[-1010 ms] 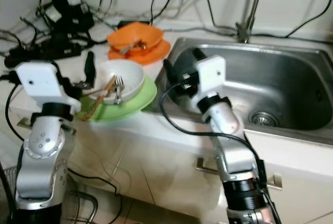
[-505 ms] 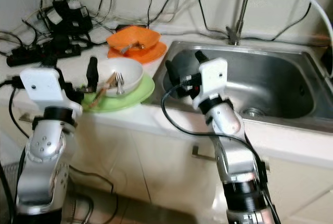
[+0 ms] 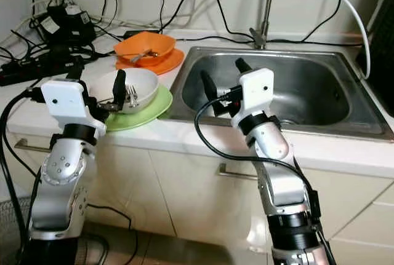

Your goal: Kitchen organization

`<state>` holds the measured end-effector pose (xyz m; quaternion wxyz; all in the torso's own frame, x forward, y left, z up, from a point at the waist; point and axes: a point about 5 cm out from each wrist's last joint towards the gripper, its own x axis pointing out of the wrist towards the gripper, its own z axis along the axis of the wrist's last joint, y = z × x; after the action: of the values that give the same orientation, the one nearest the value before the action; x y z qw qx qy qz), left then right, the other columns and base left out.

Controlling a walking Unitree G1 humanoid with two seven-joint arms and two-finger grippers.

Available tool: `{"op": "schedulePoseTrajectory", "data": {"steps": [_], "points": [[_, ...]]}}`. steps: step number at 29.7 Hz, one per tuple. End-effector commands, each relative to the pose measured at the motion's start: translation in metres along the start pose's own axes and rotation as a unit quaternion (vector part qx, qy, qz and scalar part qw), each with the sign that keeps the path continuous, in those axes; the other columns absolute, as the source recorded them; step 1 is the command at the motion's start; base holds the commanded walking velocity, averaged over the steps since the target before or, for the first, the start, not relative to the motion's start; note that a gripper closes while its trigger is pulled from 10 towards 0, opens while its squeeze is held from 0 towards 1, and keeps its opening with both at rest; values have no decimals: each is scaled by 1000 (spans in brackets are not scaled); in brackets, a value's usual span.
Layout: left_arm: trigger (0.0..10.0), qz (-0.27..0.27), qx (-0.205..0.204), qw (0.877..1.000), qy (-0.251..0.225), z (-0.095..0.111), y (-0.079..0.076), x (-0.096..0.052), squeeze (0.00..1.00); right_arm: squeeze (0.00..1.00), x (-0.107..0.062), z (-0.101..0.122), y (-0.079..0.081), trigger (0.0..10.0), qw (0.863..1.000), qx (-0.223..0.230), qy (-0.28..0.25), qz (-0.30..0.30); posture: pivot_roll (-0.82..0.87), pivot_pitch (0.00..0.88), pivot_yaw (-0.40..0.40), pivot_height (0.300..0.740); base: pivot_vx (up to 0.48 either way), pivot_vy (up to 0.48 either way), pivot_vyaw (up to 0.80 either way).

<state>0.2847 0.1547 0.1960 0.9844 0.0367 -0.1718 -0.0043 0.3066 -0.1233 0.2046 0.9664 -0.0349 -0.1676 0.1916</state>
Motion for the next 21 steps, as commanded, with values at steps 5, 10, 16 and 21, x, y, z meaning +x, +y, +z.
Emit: {"op": "schedulePoseTrajectory", "data": {"steps": [5, 10, 16, 21], "points": [[10000, -4, -4, 1000, -6, 1, -3, 0, 0, 0, 2, 5, -3, 10000, 1000, -8, -4, 4, -141, 0, 53, 740, 0, 0, 0], [10000, 3, 0, 1000, -9, 1, 1, 0, 0, 0, 2, 4, 0, 10000, 1000, -7, -2, 9, -137, 0, 48, 740, 0, 0, 0], [10000, 23, 5, 1000, -12, 2, 6, 0, 0, 0, 1, 3, 1, 10000, 1000, -6, 2, 13, -135, 0, 48, 740, 0, 0, 0], [10000, 41, 12, 999, -23, 6, 9, -2, 0, 0, 0, 2, 1, 10000, 1000, -6, 5, 15, -127, 0, 43, 740, 0, 0, 0]]}}
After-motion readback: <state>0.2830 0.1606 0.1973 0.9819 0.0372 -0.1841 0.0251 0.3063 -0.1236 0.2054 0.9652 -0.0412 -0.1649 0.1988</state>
